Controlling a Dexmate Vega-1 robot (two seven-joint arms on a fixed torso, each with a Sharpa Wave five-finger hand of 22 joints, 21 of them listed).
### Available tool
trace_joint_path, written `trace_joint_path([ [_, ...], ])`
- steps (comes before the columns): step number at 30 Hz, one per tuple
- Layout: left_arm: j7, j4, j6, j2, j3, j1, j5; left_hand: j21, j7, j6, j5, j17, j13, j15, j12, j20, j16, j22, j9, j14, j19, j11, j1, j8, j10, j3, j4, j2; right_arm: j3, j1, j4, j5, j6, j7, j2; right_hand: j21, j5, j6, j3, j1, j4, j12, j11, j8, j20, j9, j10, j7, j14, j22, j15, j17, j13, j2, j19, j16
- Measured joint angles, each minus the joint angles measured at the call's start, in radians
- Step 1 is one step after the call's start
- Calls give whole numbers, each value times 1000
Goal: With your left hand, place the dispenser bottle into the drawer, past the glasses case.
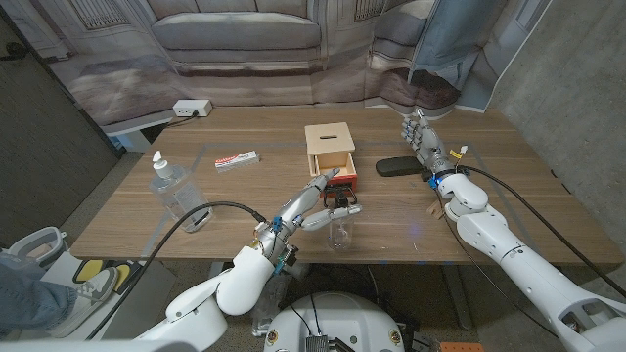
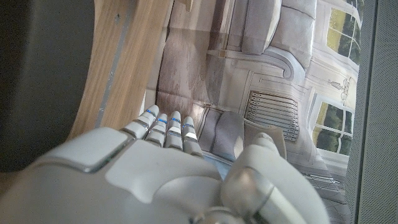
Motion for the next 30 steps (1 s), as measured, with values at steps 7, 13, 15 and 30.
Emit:
trace_joint_path([
  [7,-5,16,1,-8,13,-15,-17,0,0,0,0,-1,0,0,0,0,0,0,0,0,0,0,5,0,0,0,0,5,-1,0,9,2,-1,4,1,0,0,0,0,0,0,0,0,0,0,0,0,0,0,0,0,0,0,0,0,0],
  [13,-12,34,1,-15,26,-31,-30,-3,0,7,0,-2,0,0,0,0,0,0,0,0,0,0,9,0,0,0,0,9,0,0,16,7,-1,8,2,0,0,0,0,0,0,0,0,0,0,0,0,0,0,0,0,0,0,0,0,0],
  [15,-14,41,1,-19,32,-37,-34,-7,0,11,0,-2,0,0,0,0,0,0,0,0,0,-3,13,7,3,0,0,13,0,0,18,8,-1,10,2,0,0,0,0,0,0,0,0,0,0,0,0,0,0,0,0,0,0,0,0,0],
  [30,-31,72,9,-31,59,-77,-54,-7,-4,14,4,-2,0,-12,0,0,0,0,0,-1,0,-11,26,7,11,-4,-4,18,0,6,37,14,8,20,9,0,0,0,0,0,0,0,0,0,0,0,0,0,0,0,0,0,0,0,0,0],
])
